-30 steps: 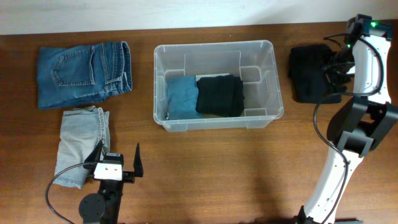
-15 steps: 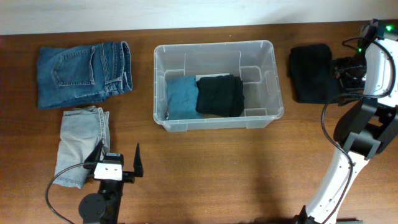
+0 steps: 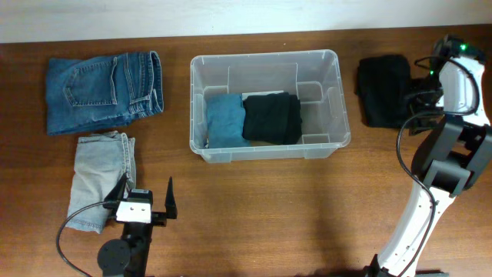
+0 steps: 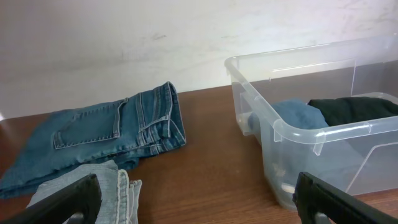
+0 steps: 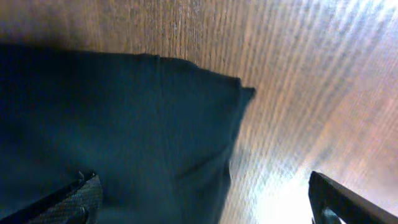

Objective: Pack container
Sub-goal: 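Grasp the black garment's edge with the right gripper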

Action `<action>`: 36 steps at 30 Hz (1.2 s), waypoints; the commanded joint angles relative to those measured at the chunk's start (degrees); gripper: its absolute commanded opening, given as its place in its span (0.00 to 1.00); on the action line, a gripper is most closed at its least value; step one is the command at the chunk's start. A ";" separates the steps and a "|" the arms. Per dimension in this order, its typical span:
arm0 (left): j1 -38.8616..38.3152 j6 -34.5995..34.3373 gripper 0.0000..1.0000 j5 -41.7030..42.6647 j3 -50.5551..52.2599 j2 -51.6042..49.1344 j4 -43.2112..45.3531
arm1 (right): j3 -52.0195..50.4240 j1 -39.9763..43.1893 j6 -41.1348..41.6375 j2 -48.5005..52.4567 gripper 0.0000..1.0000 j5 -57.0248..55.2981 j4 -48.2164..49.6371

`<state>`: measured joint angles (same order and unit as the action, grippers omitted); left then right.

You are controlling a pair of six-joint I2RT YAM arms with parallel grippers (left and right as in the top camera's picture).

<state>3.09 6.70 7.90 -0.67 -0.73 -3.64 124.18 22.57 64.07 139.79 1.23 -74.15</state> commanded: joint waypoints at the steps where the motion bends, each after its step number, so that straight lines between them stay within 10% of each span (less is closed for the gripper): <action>1: 0.44 0.72 0.99 -0.39 0.15 0.33 -0.31 | -2.86 -0.37 -2.49 0.22 0.98 0.57 3.10; 29: 0.44 0.70 0.99 -0.39 0.15 0.33 -0.28 | -13.92 -0.42 -5.55 0.22 1.00 6.29 16.13; 36: 0.44 0.70 0.99 -0.39 0.15 0.33 -0.31 | -14.60 -0.44 -5.55 0.22 0.77 6.34 16.57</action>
<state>3.09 6.68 7.90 -0.67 -0.73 -3.64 112.42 22.90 58.39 136.55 7.22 -56.95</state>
